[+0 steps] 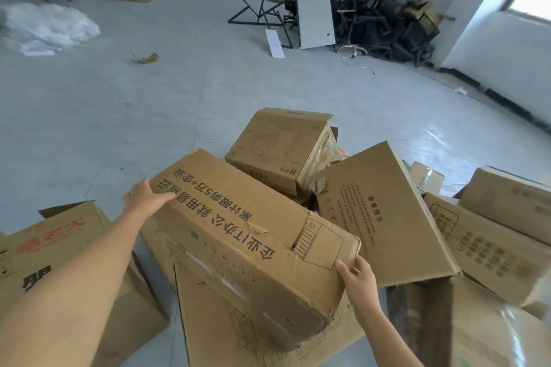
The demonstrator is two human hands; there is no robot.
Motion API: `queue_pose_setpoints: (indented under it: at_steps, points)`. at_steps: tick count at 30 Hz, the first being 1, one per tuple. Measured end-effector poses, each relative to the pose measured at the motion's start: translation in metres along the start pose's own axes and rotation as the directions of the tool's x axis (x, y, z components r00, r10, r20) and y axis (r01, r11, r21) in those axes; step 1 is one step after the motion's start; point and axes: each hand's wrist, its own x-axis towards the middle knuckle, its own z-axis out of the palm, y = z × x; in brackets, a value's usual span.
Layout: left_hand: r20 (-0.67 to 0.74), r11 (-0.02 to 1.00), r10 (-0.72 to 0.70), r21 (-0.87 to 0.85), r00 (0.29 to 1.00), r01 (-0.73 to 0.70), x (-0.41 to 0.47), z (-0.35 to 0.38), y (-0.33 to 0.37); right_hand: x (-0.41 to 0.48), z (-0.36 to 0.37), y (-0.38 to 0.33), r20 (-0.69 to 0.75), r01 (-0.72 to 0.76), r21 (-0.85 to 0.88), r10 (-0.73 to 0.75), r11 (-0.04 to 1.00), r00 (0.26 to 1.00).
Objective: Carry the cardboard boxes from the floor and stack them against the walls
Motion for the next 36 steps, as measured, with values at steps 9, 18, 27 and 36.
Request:
queue_pose_setpoints:
  at_steps: [9, 18, 27, 36]
  points:
    - [0.038, 0.972, -0.041, -0.229, 0.998, 0.049, -0.006, -0.001, -0.019, 0.003, -0.008, -0.001, 0.016, -0.018, 0.032, 0.017, 0.999, 1.0]
    - [0.038, 0.932, -0.132, -0.335, 0.99, 0.137, -0.027, -0.017, -0.043, 0.022, -0.028, -0.004, 0.075, -0.049, 0.021, 0.047, 0.999, 0.996]
    - [-0.162, 0.769, -0.385, -0.601, 0.909, 0.218, -0.121, 0.011, -0.085, 0.057, -0.027, -0.031, 0.152, -0.044, -0.127, 0.063, 0.991, 0.986]
    - [-0.204, 0.654, -0.534, -0.715, 0.821, 0.247, -0.217, 0.015, -0.095, 0.09, 0.009, -0.071, 0.421, 0.086, -0.266, 0.036, 0.96, 0.906]
